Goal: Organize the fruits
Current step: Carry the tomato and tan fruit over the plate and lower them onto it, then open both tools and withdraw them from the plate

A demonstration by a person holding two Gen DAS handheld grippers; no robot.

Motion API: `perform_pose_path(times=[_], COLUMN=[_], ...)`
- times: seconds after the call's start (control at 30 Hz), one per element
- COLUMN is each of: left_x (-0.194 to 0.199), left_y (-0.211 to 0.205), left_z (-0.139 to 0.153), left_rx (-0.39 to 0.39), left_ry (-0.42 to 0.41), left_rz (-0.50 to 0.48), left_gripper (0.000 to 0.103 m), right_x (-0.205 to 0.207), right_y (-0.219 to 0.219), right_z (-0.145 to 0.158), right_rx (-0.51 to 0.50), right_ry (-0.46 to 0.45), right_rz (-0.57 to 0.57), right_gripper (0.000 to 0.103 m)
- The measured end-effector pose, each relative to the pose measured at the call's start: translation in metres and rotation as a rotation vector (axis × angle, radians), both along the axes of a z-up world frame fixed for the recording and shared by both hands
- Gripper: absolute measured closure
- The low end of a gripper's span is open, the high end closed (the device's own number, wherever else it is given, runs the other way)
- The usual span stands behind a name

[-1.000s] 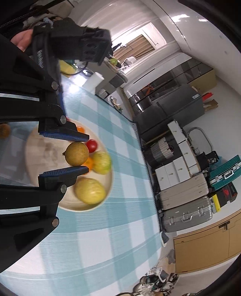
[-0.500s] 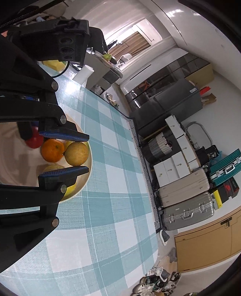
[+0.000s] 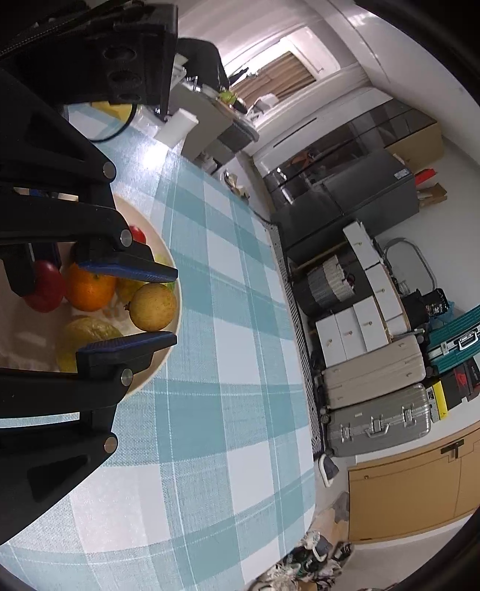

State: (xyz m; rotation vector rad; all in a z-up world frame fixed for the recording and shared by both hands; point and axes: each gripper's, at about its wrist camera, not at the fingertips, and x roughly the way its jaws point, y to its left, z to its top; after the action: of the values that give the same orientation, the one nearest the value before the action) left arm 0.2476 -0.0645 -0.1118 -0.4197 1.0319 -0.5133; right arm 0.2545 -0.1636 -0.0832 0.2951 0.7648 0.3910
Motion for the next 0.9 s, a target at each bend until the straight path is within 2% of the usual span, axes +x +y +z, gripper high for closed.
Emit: perform_pose_path(times=[0.07,0.1,0.17,0.2,0.27,0.33,0.4,0.6,0.8,0.9], left_x=[0.001,0.000,0.002,0.002,0.000,-0.001,-0.003,-0.014,-0.035,-0.047], left_y=[-0.002,-0.002,-0.002,0.000,0.001,0.002,0.004,0.005,0.007,0.011], left_z=[-0.001,-0.001,-0.001,0.000,0.002,0.003,0.004,0.012,0.024,0.032], left_rx=[0.001,0.007,0.008,0.006,0.003,0.001,0.004,0.018,0.046,0.067], left_ry=[0.008,0.010,0.015,0.014,0.010,0.009,0.010,-0.007,-0.031,-0.055], left_rz=[-0.013,-0.011,-0.008,0.000,0.008,0.016,0.019,0.023,0.027,0.033], left_gripper=[0.080,0.079,0.071,0.068,0.056,0.054,0.054,0.054,0.053,0.045], right_x=[0.000,-0.001,-0.006,-0.008,-0.013,-0.018,-0.024,-0.044,-0.068,-0.083], right_y=[0.000,0.000,-0.001,-0.002,-0.005,-0.009,-0.017,-0.031,-0.039,-0.042], right_z=[-0.001,-0.001,0.004,0.007,0.014,0.018,0.021,0.029,0.038,0.042], right_rx=[0.010,0.008,0.017,0.021,0.022,0.040,0.070,0.094,0.103,0.108], right_ry=[0.007,0.004,-0.028,-0.040,-0.066,-0.075,-0.085,-0.101,-0.122,-0.140], right_rz=[0.012,0.011,0.012,0.013,0.005,-0.009,-0.024,-0.055,-0.069,-0.077], right_gripper=[0.071,0.063,0.051,0.051,0.050,0.045,0.036,0.036,0.030,0.024])
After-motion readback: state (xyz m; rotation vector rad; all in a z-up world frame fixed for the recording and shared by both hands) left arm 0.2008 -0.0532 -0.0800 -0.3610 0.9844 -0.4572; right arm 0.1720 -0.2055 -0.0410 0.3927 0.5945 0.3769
